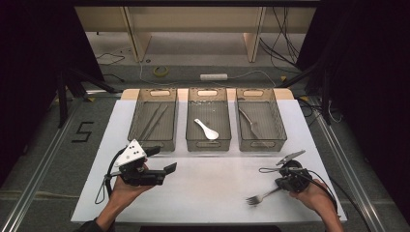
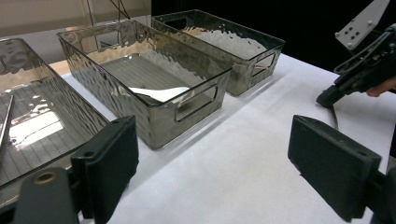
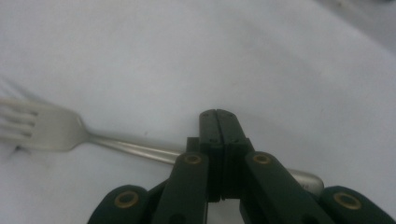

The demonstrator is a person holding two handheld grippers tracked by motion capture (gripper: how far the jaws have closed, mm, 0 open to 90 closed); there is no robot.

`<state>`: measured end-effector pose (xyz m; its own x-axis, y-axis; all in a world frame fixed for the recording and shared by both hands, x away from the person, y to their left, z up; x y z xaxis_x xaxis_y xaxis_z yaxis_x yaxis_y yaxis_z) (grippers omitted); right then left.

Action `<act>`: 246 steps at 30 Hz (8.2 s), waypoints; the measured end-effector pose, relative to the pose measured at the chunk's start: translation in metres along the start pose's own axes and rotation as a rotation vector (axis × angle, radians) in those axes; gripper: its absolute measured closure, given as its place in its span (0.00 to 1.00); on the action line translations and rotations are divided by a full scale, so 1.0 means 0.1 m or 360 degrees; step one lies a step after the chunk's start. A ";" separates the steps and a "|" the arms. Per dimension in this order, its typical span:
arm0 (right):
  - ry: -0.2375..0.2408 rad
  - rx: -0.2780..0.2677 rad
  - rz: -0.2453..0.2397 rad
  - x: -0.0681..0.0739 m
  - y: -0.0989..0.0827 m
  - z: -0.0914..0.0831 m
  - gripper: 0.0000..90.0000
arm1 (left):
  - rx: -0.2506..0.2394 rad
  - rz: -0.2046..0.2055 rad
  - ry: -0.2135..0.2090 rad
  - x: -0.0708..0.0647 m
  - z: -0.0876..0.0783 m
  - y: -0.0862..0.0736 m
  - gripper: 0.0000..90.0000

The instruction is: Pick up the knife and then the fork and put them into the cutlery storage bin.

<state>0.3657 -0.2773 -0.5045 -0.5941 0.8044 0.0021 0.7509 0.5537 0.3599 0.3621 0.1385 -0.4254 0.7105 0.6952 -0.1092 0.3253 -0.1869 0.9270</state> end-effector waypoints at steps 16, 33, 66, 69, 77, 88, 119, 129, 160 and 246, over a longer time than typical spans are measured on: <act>0.0050 0.0027 -0.0061 0.06 -0.15 -0.14 0.86 | 0.0003 0.0006 0.0001 0.00 0.00 0.00 0.18; 0.0103 0.0113 -0.0406 0.30 -0.04 -0.20 0.43 | 0.0006 0.0001 -0.0001 0.00 0.01 0.00 0.18; 0.0145 0.0308 -0.0576 0.42 -0.07 -0.05 0.91 | 0.0010 0.0006 -0.0005 -0.01 0.01 0.00 0.18; 0.0147 0.0312 -0.0593 0.41 -0.06 -0.05 0.94 | 0.0011 0.0005 -0.0005 -0.01 0.01 0.00 0.18; 0.0125 0.0312 -0.0618 0.43 -0.05 -0.05 0.95 | 0.0010 0.0004 -0.0004 -0.01 0.01 0.00 0.18; 0.0112 0.0100 -0.0503 0.39 0.07 -0.25 0.95 | 0.0009 0.0004 -0.0001 0.00 0.01 0.00 0.18; 0.0221 -0.0371 -0.0240 0.12 0.76 -0.52 0.95 | 0.0008 -0.0001 0.0005 0.00 0.01 -0.01 0.18; 0.0196 -0.0454 -0.0226 0.06 0.95 -0.59 0.95 | 0.0007 -0.0001 0.0004 0.01 0.01 -0.01 0.18; 0.0138 -0.0564 -0.0088 -0.31 1.63 -0.73 0.95 | 0.0009 0.0003 0.0000 0.00 0.02 -0.01 0.18; -0.0033 -0.0317 0.0253 -0.77 1.96 0.10 0.68 | -0.0002 -0.0006 -0.0009 0.00 0.01 0.00 0.18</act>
<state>0.5616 -0.2283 -0.4431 -0.4655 0.8834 0.0549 0.7615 0.3682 0.5334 0.3628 0.1378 -0.4256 0.7128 0.6919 -0.1144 0.3269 -0.1835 0.9271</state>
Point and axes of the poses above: each handheld gripper's, and its own axes: z roughly forward along the jaws, y roughly out of its top, x roughly to its left, the point moved 5 cm from there along z, roughly forward along the jaws, and after that the axes turned 1 degree about y, right-handed, at the moved point
